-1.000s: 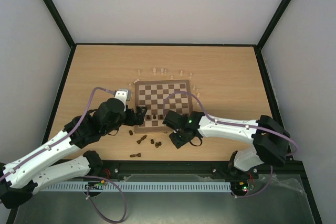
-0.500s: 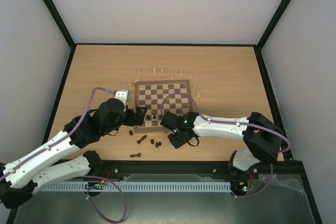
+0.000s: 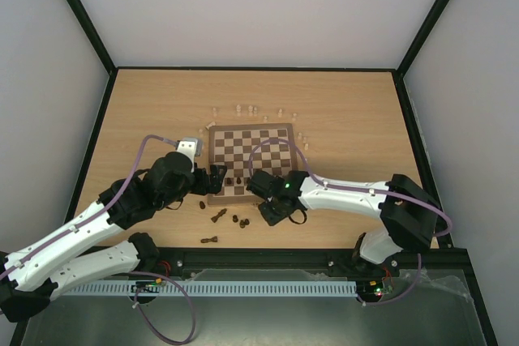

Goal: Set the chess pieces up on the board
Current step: Pick up the chess piece at the center of the board, then place the chess piece on the chessboard.

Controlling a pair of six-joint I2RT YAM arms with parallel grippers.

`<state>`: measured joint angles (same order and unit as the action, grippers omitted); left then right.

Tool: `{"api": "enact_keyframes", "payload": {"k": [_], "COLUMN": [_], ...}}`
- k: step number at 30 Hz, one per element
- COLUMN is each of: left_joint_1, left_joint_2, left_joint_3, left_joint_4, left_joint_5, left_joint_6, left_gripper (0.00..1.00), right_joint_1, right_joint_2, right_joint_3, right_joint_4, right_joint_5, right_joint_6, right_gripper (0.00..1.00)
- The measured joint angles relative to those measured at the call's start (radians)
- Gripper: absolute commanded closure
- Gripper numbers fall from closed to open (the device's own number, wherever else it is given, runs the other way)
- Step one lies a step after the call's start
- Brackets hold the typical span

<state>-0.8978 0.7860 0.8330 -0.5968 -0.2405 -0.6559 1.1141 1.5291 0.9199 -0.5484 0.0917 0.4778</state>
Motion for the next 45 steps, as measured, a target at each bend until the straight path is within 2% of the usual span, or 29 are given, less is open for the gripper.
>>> {"api": "enact_keyframes", "payload": {"k": [8, 18, 35, 42, 45], "left_joint_1": [0.0, 0.0, 0.0, 0.0, 0.0], "left_joint_2": [0.0, 0.0, 0.008, 0.008, 0.008], "left_joint_3": [0.0, 0.0, 0.0, 0.0, 0.0], "left_joint_4": [0.0, 0.0, 0.0, 0.0, 0.0], "left_joint_5": [0.0, 0.0, 0.0, 0.0, 0.0], "left_joint_6": [0.0, 0.0, 0.001, 0.001, 0.001], "left_gripper": [0.01, 0.01, 0.01, 0.01, 0.01], "right_joint_1": [-0.031, -0.138, -0.187, -0.197, -0.199], "right_joint_2": [-0.054, -0.007, 0.104, 0.119, 0.122], "right_joint_3": [0.116, 0.161, 0.197, 0.197, 0.198], "right_joint_4": [-0.088, -0.135, -0.123, -0.108, -0.103], "right_joint_5": [0.084, 0.153, 0.151, 0.14, 0.136], "right_joint_6": [0.054, 0.058, 0.01, -0.004, -0.008], "right_gripper": [0.98, 0.98, 0.96, 0.94, 0.9]}}
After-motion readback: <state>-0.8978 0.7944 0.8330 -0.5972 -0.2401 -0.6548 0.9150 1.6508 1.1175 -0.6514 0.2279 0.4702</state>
